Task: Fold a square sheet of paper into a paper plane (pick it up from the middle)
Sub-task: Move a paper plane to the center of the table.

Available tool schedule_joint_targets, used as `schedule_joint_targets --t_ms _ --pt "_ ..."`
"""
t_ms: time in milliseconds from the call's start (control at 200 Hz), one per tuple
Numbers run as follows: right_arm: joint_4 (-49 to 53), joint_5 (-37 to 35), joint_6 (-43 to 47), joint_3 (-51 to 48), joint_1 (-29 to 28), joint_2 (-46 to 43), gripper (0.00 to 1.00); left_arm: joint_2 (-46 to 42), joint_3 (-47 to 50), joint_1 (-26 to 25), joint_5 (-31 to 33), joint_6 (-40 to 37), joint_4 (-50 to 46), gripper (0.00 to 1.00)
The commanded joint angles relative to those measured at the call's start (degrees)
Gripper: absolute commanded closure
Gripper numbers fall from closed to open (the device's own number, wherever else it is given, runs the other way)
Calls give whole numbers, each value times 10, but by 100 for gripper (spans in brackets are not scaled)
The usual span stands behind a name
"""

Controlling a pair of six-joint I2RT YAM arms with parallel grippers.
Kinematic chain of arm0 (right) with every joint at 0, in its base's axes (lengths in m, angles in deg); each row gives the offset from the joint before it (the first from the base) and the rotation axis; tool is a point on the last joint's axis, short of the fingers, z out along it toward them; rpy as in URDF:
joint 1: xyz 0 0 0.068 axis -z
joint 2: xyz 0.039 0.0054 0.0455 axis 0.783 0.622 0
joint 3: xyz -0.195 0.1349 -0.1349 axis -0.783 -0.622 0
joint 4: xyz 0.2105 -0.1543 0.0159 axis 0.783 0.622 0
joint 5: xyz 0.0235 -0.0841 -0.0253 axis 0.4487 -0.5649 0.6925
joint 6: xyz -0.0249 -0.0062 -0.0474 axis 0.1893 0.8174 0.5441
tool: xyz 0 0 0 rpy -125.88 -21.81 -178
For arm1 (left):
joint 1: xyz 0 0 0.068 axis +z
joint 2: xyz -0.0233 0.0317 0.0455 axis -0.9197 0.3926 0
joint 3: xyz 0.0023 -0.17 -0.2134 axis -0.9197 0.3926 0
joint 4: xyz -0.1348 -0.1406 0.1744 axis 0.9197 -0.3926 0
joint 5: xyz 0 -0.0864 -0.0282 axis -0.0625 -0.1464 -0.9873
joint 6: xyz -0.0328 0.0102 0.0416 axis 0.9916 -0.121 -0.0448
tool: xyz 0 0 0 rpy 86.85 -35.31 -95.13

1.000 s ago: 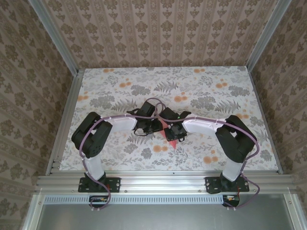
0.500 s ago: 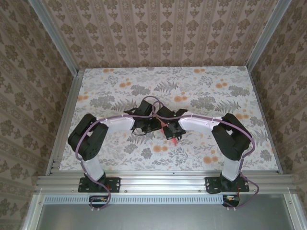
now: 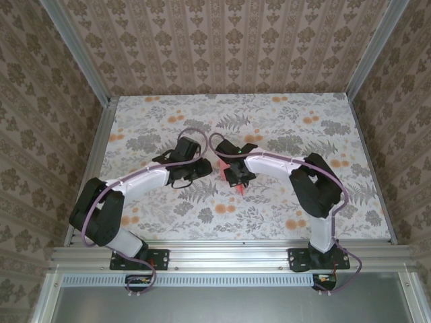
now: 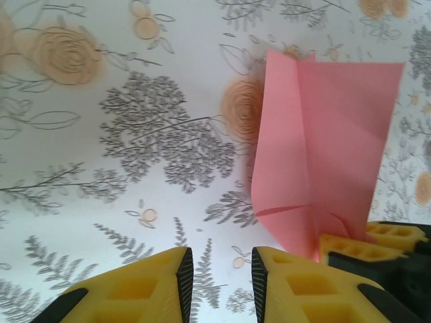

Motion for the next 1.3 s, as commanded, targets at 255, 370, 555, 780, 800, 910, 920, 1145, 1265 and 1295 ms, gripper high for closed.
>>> schedule_joint_targets --t_ms 255,370,555,780,800,910,920,1145,1265,1295 --pt "28 29 -23 23 5 33 75 -20 9 9 5 -8 -18 68" --pt "31 27 -23 26 5 37 86 -17 4 9 1 -9 -18 68" --pt "37 -11 -47 27 5 31 89 -19 2 9 1 -9 -22 68" --pt "42 -59 -61 24 16 -9 93 -20 -3 8 -2 -12 -29 69" --pt "43 -60 -62 24 18 -8 93 -20 -3 8 -2 -13 -29 69" --pt "36 -46 -69 17 27 7 91 -20 -4 7 -2 -12 -29 69" --pt "35 -43 -68 17 27 10 91 -20 -4 6 -2 -12 -28 69" --pt "27 -19 -73 20 27 34 83 -22 -5 4 0 -12 -32 69" --pt "38 -15 -65 31 30 24 80 -22 -7 3 1 -13 -35 69" --pt "42 -17 -62 33 30 19 77 -23 -8 3 1 -14 -35 69"
